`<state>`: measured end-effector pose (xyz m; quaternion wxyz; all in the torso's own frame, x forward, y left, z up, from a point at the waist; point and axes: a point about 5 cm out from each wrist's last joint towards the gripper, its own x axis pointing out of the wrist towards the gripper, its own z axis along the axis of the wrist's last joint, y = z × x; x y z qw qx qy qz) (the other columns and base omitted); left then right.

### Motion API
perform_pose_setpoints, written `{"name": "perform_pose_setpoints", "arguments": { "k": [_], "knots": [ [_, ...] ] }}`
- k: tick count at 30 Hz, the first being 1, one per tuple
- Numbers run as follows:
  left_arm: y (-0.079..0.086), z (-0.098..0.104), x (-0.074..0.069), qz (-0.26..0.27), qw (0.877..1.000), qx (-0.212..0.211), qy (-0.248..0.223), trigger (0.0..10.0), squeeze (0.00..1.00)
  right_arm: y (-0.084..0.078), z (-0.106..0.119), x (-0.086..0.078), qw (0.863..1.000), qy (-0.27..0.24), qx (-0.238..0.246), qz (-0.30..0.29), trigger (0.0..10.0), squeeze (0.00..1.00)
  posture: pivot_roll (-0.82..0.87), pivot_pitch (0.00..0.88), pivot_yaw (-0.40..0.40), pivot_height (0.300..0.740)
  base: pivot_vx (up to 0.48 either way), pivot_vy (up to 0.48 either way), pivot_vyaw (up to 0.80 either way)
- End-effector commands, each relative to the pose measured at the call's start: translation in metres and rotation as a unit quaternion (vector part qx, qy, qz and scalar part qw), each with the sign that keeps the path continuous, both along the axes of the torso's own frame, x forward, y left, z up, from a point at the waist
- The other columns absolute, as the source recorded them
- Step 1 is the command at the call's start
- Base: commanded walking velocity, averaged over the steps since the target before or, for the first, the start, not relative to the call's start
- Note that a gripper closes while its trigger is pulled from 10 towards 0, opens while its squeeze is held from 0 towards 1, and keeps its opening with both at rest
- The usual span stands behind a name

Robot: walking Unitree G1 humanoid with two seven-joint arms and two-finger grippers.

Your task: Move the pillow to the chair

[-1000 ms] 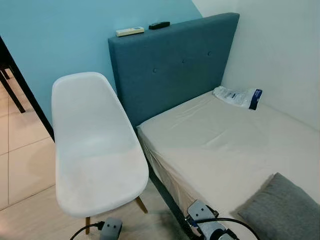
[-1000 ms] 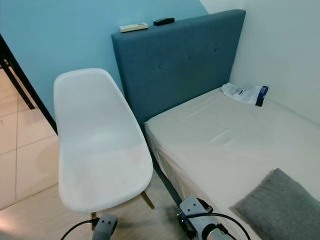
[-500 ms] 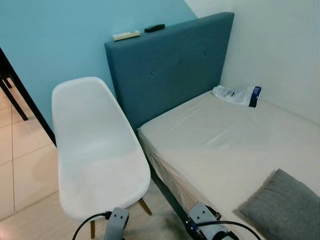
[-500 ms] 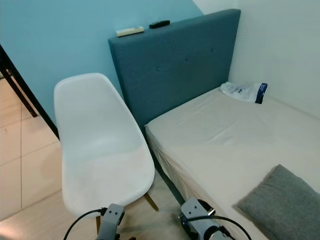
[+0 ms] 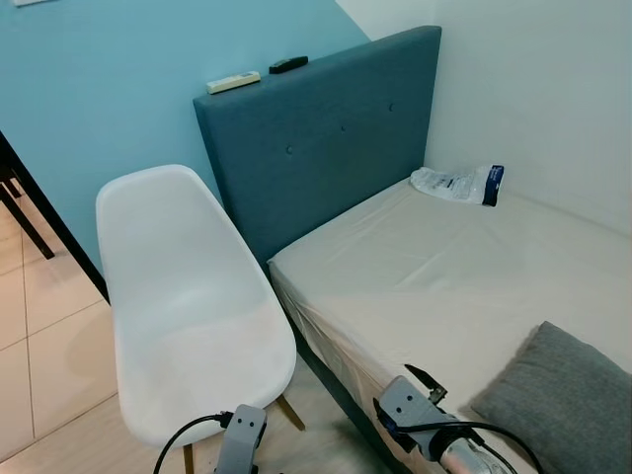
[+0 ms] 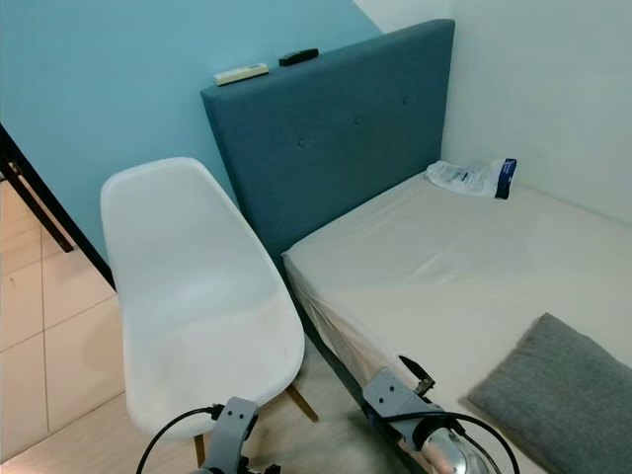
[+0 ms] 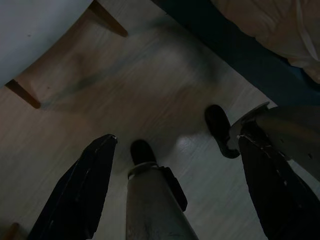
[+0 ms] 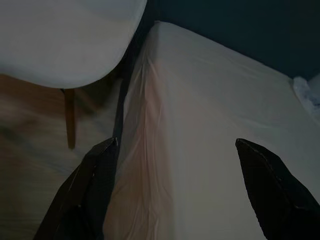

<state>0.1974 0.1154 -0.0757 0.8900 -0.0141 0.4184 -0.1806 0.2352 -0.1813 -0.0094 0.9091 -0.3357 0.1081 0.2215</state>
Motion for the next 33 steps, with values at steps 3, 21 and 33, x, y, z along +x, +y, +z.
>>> {"name": "perform_pose_setpoints", "arguments": {
  "k": [3,21,33],
  "knots": [
    [0.008,-0.001,-0.001,0.006,1.000,0.011,0.007,10.0,0.00,0.006,-0.008,-0.004,1.000,0.021,-0.001,0.004,10.0,0.00,-0.17,0.016,0.096,0.740,0.000,0.000,0.00],
    [0.013,-0.004,-0.005,0.009,1.000,0.016,0.014,10.0,0.00,0.007,0.052,0.022,0.985,-0.122,-0.096,0.075,10.0,0.00,-0.17,0.036,0.096,0.740,0.000,0.000,0.00],
    [0.034,-0.010,-0.014,0.081,0.995,0.033,0.047,10.0,0.00,0.011,0.022,0.006,0.998,-0.022,-0.033,0.057,10.0,0.00,-0.19,0.017,0.077,0.740,0.000,0.000,0.00]
  ]
}}
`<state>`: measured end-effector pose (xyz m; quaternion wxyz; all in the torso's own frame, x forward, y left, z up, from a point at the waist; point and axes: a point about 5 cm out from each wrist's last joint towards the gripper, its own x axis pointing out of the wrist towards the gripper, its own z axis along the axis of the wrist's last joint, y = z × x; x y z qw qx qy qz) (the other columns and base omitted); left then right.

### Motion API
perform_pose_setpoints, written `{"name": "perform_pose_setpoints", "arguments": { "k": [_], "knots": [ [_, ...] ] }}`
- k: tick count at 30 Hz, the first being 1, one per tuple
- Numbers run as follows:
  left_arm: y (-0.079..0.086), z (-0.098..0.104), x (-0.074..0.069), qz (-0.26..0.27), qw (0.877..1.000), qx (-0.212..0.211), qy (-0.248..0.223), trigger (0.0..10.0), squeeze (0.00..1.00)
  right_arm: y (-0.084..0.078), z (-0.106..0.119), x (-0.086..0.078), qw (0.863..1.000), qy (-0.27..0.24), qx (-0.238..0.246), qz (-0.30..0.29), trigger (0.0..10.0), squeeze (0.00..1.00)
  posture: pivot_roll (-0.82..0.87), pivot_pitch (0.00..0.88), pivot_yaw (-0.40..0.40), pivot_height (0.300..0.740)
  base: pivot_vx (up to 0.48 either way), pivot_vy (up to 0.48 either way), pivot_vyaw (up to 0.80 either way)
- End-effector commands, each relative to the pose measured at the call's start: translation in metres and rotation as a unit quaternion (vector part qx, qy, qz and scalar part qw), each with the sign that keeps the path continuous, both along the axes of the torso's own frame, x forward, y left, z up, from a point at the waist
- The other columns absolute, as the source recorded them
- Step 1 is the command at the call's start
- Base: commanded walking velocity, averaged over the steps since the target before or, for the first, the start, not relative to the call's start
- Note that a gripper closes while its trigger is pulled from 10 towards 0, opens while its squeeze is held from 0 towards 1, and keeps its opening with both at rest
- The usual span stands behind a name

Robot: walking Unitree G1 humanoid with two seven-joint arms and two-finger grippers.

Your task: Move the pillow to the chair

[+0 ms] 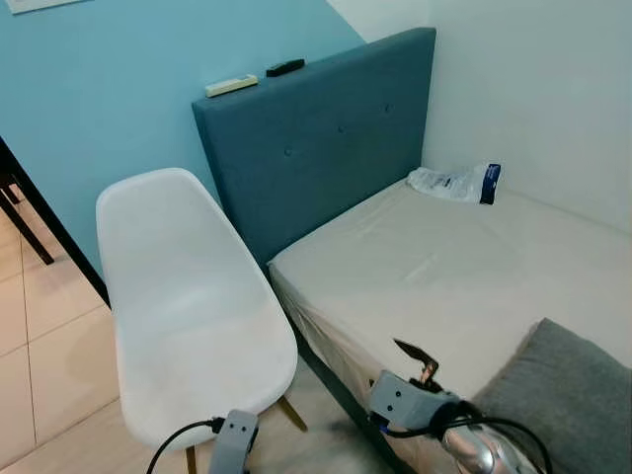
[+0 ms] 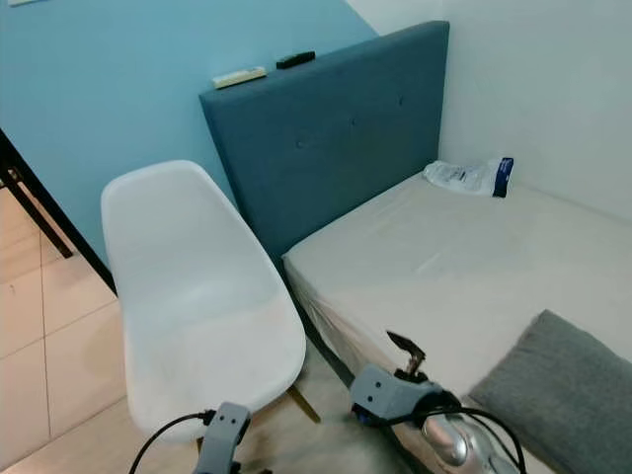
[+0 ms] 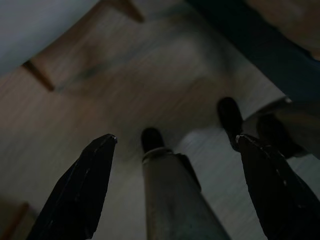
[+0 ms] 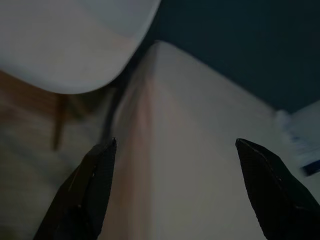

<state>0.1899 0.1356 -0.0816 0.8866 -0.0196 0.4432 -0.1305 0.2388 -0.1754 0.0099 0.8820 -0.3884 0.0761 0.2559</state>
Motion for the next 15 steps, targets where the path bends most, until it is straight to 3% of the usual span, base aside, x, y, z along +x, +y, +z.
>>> {"name": "perform_pose_setpoints", "arguments": {
  "k": [1,6,8,10,15],
  "knots": [
    [0.014,-0.004,-0.007,0.035,0.999,0.012,0.022,10.0,0.00,0.005,0.002,0.003,1.000,0.005,0.013,0.004,10.0,0.00,-0.19,0.017,0.077,0.740,0.000,0.000,0.00],
    [0.033,-0.006,-0.010,0.109,0.993,0.018,0.033,10.0,0.00,0.007,-0.001,0.010,0.999,0.038,0.008,0.012,10.0,0.00,-0.15,0.000,0.030,0.740,0.000,0.000,0.00],
    [0.033,-0.006,-0.010,0.109,0.993,0.018,0.033,10.0,0.00,0.007,-0.001,0.010,0.999,0.038,0.008,0.012,10.0,0.00,-0.15,0.000,0.030,0.740,0.000,0.000,0.00],
    [0.045,-0.007,-0.014,0.155,0.987,0.019,0.039,10.0,0.00,0.008,-0.003,0.013,0.998,0.054,0.015,0.013,10.0,0.00,-0.14,0.000,0.026,0.740,0.000,0.000,0.00],
    [0.053,-0.010,-0.023,0.183,0.982,0.018,0.048,10.0,0.00,0.011,-0.002,0.018,0.997,0.066,0.022,0.018,10.0,0.00,-0.13,0.000,0.030,0.740,0.000,0.000,0.00]
  ]
}}
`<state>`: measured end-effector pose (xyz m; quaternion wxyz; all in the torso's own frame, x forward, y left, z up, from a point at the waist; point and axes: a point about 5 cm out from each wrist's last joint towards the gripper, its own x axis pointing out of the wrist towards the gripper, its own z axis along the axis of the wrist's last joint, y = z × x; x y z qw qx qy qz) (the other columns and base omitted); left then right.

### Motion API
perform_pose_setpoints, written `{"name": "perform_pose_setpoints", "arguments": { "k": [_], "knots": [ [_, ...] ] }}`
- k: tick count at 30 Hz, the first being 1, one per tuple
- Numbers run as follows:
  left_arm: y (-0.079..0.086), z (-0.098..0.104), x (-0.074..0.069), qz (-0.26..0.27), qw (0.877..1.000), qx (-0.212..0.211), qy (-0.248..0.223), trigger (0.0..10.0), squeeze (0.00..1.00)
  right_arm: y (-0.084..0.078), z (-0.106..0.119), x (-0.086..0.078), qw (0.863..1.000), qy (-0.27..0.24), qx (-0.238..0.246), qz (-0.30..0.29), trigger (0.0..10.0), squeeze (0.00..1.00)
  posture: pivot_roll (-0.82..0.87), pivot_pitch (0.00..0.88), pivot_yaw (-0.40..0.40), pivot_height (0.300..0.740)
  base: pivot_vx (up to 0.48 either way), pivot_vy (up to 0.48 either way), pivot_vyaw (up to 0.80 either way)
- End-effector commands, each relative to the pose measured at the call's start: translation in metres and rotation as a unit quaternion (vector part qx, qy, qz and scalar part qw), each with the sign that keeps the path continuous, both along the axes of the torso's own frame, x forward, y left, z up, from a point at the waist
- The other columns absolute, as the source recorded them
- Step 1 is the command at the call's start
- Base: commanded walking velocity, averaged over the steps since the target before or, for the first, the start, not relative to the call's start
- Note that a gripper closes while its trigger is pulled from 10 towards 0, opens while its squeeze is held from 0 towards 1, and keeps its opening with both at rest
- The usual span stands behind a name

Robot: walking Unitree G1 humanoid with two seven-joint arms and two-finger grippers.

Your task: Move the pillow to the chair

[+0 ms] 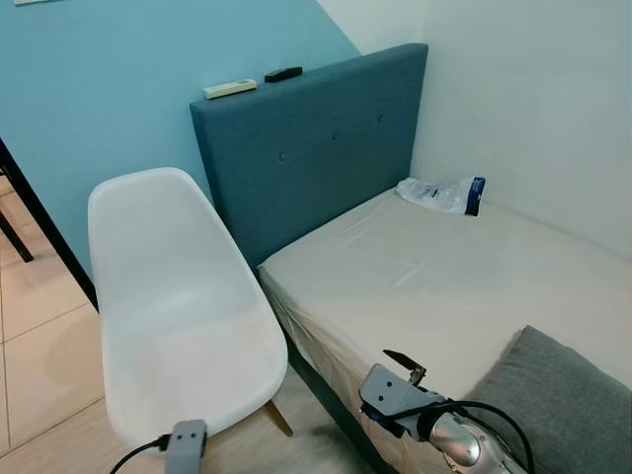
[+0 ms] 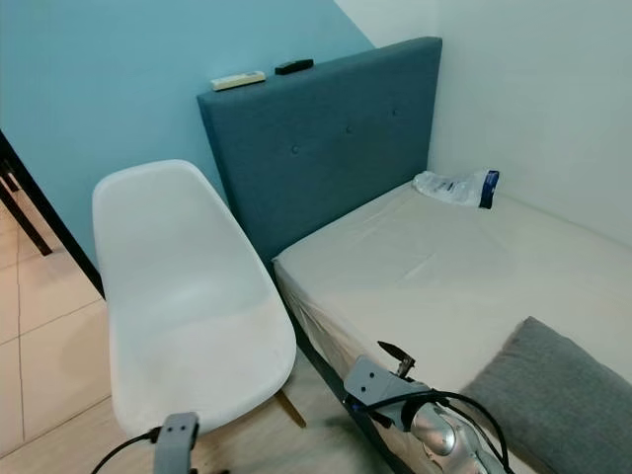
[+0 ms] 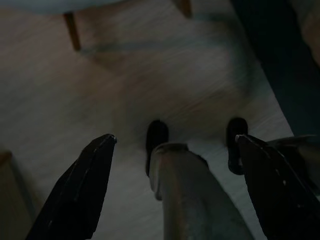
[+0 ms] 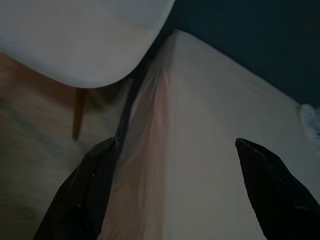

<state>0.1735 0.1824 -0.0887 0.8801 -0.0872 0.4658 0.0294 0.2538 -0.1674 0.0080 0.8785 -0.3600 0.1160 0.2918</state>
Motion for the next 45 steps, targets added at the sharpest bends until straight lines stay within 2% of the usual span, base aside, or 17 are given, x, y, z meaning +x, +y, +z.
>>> {"name": "perform_pose_setpoints", "arguments": {
  "k": [1,7,16,18,23,31,45],
  "knots": [
    [0.006,-0.002,-0.007,0.013,1.000,0.003,0.014,10.0,0.00,0.003,0.000,0.003,1.000,0.010,0.006,0.003,10.0,0.00,-0.13,0.000,0.030,0.740,0.000,0.000,0.00],
    [0.004,-0.006,-0.014,0.015,1.000,0.000,0.027,10.0,0.00,0.006,0.000,0.005,1.000,0.018,0.005,0.006,10.0,0.00,-0.13,0.003,0.042,0.740,0.000,0.000,0.00],
    [-0.001,-0.004,-0.007,0.005,1.000,-0.004,0.020,10.0,0.00,0.005,-0.002,0.009,1.000,0.028,0.001,0.003,10.0,0.00,-0.13,0.002,0.037,0.740,0.000,0.000,0.00],
    [-0.002,-0.003,-0.006,0.000,1.000,-0.005,0.019,10.0,0.00,0.006,0.000,0.009,1.000,0.016,-0.001,0.007,10.0,0.00,-0.12,0.001,0.036,0.740,0.000,0.000,0.00],
    [-0.003,-0.004,-0.007,-0.002,1.000,-0.005,0.021,10.0,0.00,0.013,0.002,0.001,0.999,0.018,0.024,0.025,10.0,0.00,-0.12,0.004,0.036,0.740,0.000,0.000,0.00],
    [-0.003,-0.005,-0.010,-0.006,1.000,-0.005,0.025,10.0,0.00,0.020,0.002,-0.005,0.999,0.014,0.030,0.040,10.0,0.00,-0.13,0.003,0.036,0.740,0.000,0.000,0.00],
    [-0.010,-0.006,-0.011,-0.017,0.999,-0.009,0.027,10.0,0.00,0.018,0.007,-0.002,0.999,0.010,0.018,0.038,10.0,0.00,-0.14,0.019,0.038,0.740,0.000,0.000,0.00]
  ]
}}
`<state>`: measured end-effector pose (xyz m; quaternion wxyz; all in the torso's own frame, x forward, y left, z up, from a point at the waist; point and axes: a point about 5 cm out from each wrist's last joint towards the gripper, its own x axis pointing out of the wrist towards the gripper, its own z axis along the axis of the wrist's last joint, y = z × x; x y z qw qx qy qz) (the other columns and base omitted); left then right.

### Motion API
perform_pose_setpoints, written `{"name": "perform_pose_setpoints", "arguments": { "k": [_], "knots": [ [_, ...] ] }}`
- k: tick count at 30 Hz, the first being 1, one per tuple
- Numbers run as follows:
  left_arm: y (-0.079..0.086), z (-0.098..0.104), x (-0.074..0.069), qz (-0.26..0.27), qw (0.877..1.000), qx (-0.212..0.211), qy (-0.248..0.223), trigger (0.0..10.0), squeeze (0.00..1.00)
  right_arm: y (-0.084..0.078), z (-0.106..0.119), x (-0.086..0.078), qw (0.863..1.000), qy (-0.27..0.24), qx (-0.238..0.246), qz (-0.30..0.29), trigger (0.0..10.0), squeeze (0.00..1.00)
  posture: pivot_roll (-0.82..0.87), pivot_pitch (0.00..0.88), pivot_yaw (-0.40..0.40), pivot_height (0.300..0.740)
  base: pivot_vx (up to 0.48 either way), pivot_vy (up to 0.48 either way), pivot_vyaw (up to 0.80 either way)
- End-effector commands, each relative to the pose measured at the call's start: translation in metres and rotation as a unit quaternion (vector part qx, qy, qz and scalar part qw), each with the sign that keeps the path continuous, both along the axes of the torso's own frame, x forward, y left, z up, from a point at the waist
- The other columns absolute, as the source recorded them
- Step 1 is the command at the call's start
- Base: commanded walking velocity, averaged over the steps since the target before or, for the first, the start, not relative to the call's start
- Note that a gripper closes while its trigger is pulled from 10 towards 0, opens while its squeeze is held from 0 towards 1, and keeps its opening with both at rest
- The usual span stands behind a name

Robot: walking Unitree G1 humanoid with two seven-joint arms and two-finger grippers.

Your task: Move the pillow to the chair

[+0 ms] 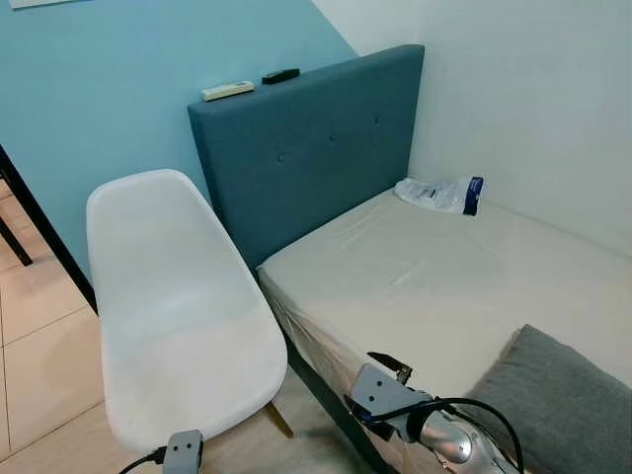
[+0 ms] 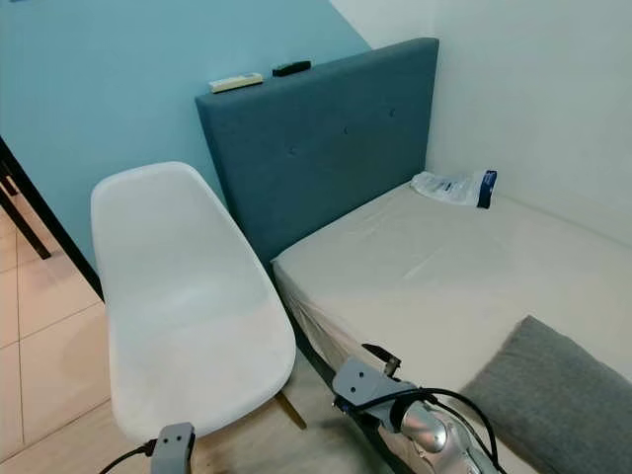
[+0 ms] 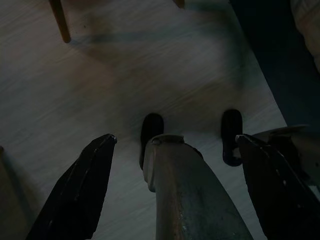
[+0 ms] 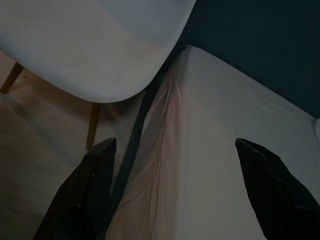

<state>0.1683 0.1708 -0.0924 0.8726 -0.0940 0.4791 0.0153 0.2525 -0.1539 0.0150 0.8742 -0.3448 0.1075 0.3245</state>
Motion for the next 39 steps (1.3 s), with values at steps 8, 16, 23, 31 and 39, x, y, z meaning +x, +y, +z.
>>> {"name": "perform_pose_setpoints", "arguments": {
  "k": [8,16,23,31,39],
  "knots": [
    [0.0035,-0.0022,-0.0053,-0.016,1.000,0.010,0.014,10.0,0.00,0.0040,0.0003,-0.0003,1.000,0.009,0.008,-0.003,10.0,0.00,-0.14,0.016,0.043,0.740,0.000,0.000,0.00],
    [0.0042,-0.0010,-0.0026,-0.020,1.000,0.012,0.010,10.0,0.00,0.0018,0.0004,0.0010,1.000,0.016,0.009,-0.010,10.0,0.00,-0.15,0.019,0.046,0.740,0.000,0.000,0.00],
    [0.0033,-0.0008,-0.0022,-0.027,1.000,0.011,0.010,10.0,0.00,0.0010,0.0000,0.0007,1.000,0.020,0.014,-0.018,10.0,0.00,-0.16,0.021,0.061,0.740,0.000,0.000,0.00],
    [0.0046,0.0000,-0.0005,-0.035,0.999,0.014,0.009,10.0,0.00,-0.0018,0.0007,0.0017,0.999,0.028,0.027,-0.029,10.0,0.00,-0.16,0.041,0.059,0.740,0.000,0.000,0.00],
    [0.0089,0.0004,-0.0007,-0.034,0.999,0.018,0.010,10.0,0.00,-0.0017,0.0005,-0.0002,0.999,0.027,0.028,-0.028,10.0,0.00,-0.17,0.029,0.068,0.740,0.000,0.000,0.00]
  ]
}}
